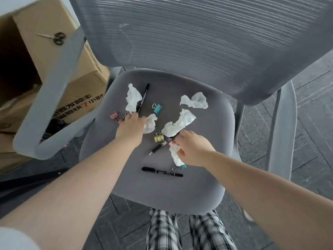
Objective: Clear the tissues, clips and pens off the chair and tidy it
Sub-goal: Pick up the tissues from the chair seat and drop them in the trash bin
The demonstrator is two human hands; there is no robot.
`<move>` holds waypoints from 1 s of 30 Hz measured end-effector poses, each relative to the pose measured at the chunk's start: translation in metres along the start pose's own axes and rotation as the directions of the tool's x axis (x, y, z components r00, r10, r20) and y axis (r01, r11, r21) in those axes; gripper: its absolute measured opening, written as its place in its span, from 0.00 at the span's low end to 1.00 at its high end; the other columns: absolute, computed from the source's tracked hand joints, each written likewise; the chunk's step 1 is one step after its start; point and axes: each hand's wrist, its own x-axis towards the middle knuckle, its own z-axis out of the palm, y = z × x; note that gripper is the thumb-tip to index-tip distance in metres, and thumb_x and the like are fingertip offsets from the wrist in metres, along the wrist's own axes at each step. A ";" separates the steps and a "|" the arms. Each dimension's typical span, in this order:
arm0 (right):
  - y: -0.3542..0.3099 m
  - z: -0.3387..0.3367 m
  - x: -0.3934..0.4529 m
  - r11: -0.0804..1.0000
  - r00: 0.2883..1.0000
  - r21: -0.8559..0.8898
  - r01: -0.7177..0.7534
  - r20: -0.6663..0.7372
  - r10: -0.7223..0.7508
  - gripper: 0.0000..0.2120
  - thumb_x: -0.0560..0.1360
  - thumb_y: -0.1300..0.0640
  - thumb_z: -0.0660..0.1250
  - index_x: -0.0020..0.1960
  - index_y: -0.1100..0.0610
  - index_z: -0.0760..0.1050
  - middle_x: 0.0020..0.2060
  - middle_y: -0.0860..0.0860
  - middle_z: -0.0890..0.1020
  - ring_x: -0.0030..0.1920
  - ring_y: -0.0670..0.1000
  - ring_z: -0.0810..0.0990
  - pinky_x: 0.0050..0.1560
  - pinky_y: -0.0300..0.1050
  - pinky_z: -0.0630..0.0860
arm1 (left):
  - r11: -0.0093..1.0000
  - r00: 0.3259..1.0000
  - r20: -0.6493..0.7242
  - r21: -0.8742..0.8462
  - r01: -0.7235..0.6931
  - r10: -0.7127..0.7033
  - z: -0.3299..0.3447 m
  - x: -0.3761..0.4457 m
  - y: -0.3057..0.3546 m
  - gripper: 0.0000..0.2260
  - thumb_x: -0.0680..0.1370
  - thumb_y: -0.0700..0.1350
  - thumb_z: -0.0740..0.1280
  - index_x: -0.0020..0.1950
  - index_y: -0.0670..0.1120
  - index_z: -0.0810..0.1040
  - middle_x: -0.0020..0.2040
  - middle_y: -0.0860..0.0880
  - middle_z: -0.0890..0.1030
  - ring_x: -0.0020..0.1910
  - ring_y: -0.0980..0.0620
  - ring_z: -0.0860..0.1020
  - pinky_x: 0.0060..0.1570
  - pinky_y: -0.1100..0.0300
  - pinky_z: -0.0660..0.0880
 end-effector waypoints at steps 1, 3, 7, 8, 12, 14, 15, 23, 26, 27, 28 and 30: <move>0.001 -0.005 0.001 1.000 0.998 0.011 -0.008 -0.057 0.009 0.07 0.74 0.58 0.59 0.48 0.59 0.72 0.48 0.52 0.71 0.51 0.55 0.72 0.40 0.45 0.70 | 1.000 1.000 0.008 0.003 0.028 -0.029 -0.001 0.001 0.002 0.29 0.72 0.32 0.65 0.71 0.46 0.63 0.64 0.42 0.67 0.65 0.42 0.65 0.54 0.50 0.73; 0.006 -0.011 0.005 0.999 0.988 0.041 -0.035 -0.149 0.041 0.09 0.73 0.57 0.60 0.50 0.59 0.73 0.53 0.53 0.72 0.55 0.55 0.71 0.42 0.45 0.70 | 0.998 0.998 -0.001 0.011 0.065 -0.065 -0.003 0.000 0.005 0.25 0.71 0.33 0.66 0.68 0.44 0.68 0.62 0.43 0.70 0.65 0.43 0.66 0.54 0.51 0.73; 0.010 -0.019 0.016 0.995 0.963 0.090 -0.032 -0.266 0.055 0.12 0.72 0.57 0.63 0.53 0.61 0.74 0.62 0.53 0.71 0.63 0.57 0.67 0.57 0.48 0.67 | 0.998 0.980 -0.193 -0.039 0.040 -0.047 -0.015 -0.004 0.009 0.16 0.73 0.44 0.64 0.59 0.42 0.75 0.57 0.44 0.74 0.60 0.42 0.69 0.55 0.50 0.69; 0.010 -0.022 0.019 0.996 0.959 0.087 -0.029 -0.277 0.052 0.12 0.72 0.57 0.64 0.53 0.61 0.74 0.64 0.53 0.71 0.66 0.57 0.66 0.61 0.49 0.65 | 0.998 0.967 -0.251 -0.051 0.029 -0.041 -0.018 -0.004 0.008 0.15 0.73 0.46 0.64 0.57 0.42 0.77 0.56 0.45 0.74 0.59 0.41 0.69 0.55 0.49 0.68; 0.010 -0.023 0.038 0.998 0.981 0.045 -0.050 -0.185 0.058 0.14 0.75 0.54 0.65 0.58 0.59 0.73 0.73 0.52 0.63 0.76 0.54 0.54 0.69 0.54 0.59 | 0.989 0.922 -0.384 -0.149 -0.018 -0.041 -0.027 0.004 0.005 0.10 0.70 0.45 0.67 0.49 0.43 0.81 0.67 0.46 0.70 0.67 0.41 0.63 0.59 0.44 0.65; 0.011 -0.019 0.048 0.996 0.993 0.043 -0.083 -0.085 0.087 0.16 0.76 0.54 0.65 0.61 0.58 0.72 0.73 0.53 0.62 0.76 0.55 0.52 0.71 0.56 0.58 | 0.976 0.928 -0.368 -0.214 -0.027 -0.055 -0.028 0.015 0.003 0.09 0.71 0.45 0.67 0.49 0.44 0.80 0.74 0.46 0.63 0.74 0.40 0.56 0.66 0.42 0.62; 0.011 -0.016 0.053 0.994 0.993 0.046 -0.104 -0.050 0.106 0.16 0.76 0.55 0.65 0.62 0.57 0.71 0.71 0.53 0.65 0.76 0.56 0.54 0.70 0.56 0.59 | 0.972 0.937 -0.345 -0.235 -0.025 -0.059 -0.026 0.021 0.002 0.09 0.71 0.45 0.67 0.50 0.45 0.80 0.76 0.46 0.59 0.76 0.40 0.52 0.68 0.41 0.60; 0.012 -0.003 0.062 0.985 0.973 0.058 -0.164 -0.152 0.171 0.18 0.69 0.73 0.60 0.55 0.59 0.70 0.54 0.56 0.76 0.58 0.59 0.72 0.46 0.45 0.64 | 0.922 0.983 -0.119 -0.377 0.084 -0.138 -0.013 0.064 -0.013 0.11 0.75 0.40 0.63 0.56 0.40 0.74 0.69 0.39 0.65 0.63 0.37 0.71 0.55 0.46 0.73; 0.015 -0.011 0.058 0.985 0.954 0.121 -0.125 -0.258 0.153 0.17 0.69 0.73 0.60 0.55 0.61 0.71 0.56 0.57 0.74 0.56 0.60 0.72 0.43 0.47 0.62 | 0.889 0.960 -0.206 -0.450 0.081 -0.192 -0.012 0.064 -0.016 0.11 0.75 0.37 0.62 0.57 0.37 0.75 0.61 0.38 0.72 0.56 0.39 0.74 0.50 0.51 0.72; 0.015 -0.014 0.057 0.982 0.941 0.154 -0.109 -0.302 0.152 0.16 0.69 0.73 0.61 0.55 0.62 0.72 0.58 0.58 0.73 0.56 0.60 0.72 0.42 0.47 0.63 | 0.874 0.948 -0.236 -0.480 0.077 -0.213 -0.014 0.062 -0.017 0.12 0.75 0.37 0.62 0.57 0.37 0.75 0.61 0.38 0.71 0.56 0.40 0.74 0.49 0.53 0.71; 0.016 -0.019 0.058 0.977 0.926 0.188 -0.102 -0.340 0.163 0.16 0.69 0.72 0.62 0.55 0.62 0.73 0.61 0.58 0.71 0.55 0.61 0.73 0.41 0.46 0.64 | 0.862 0.937 -0.262 -0.502 0.072 -0.230 -0.017 0.059 -0.018 0.12 0.75 0.36 0.62 0.58 0.38 0.75 0.61 0.38 0.71 0.56 0.40 0.74 0.48 0.54 0.69; 0.019 -0.030 0.060 0.958 0.895 0.251 -0.142 -0.381 0.232 0.16 0.69 0.70 0.62 0.56 0.61 0.73 0.66 0.58 0.67 0.54 0.61 0.73 0.39 0.46 0.66 | 0.848 0.913 -0.311 -0.526 0.067 -0.264 -0.023 0.054 -0.019 0.11 0.75 0.37 0.63 0.57 0.38 0.75 0.61 0.39 0.72 0.55 0.40 0.74 0.45 0.53 0.69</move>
